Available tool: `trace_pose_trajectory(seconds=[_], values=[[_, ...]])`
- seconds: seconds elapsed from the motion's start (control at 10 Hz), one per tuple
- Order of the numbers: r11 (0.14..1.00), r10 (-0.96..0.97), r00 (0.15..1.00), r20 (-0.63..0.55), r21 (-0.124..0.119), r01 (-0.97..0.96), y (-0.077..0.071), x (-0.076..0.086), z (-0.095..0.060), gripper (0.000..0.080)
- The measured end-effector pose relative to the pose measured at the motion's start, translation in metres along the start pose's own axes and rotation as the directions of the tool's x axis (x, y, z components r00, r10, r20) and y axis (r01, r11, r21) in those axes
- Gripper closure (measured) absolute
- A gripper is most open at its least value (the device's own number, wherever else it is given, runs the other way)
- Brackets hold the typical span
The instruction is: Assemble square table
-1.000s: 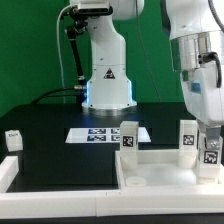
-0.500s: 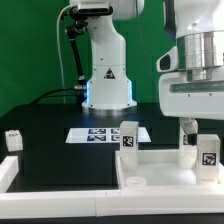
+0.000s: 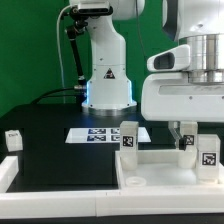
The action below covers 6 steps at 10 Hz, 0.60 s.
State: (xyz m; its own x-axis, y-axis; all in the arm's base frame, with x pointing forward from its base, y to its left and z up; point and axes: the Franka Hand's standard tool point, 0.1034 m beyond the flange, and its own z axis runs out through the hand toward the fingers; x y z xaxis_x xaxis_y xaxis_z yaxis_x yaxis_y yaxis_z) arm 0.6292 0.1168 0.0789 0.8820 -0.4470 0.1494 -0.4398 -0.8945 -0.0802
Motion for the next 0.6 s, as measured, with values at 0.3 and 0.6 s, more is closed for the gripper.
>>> trace_pose_trajectory(seconds=[0.3,0.6], values=[[0.999,0.045,0.999,0.0,-0.001,-0.045,0.0004,0.0,0.0005,0.0343],[0.971,0.24,0.971,0.001,-0.002,-0.24,0.0014,0.0001,0.0009,0.0511]])
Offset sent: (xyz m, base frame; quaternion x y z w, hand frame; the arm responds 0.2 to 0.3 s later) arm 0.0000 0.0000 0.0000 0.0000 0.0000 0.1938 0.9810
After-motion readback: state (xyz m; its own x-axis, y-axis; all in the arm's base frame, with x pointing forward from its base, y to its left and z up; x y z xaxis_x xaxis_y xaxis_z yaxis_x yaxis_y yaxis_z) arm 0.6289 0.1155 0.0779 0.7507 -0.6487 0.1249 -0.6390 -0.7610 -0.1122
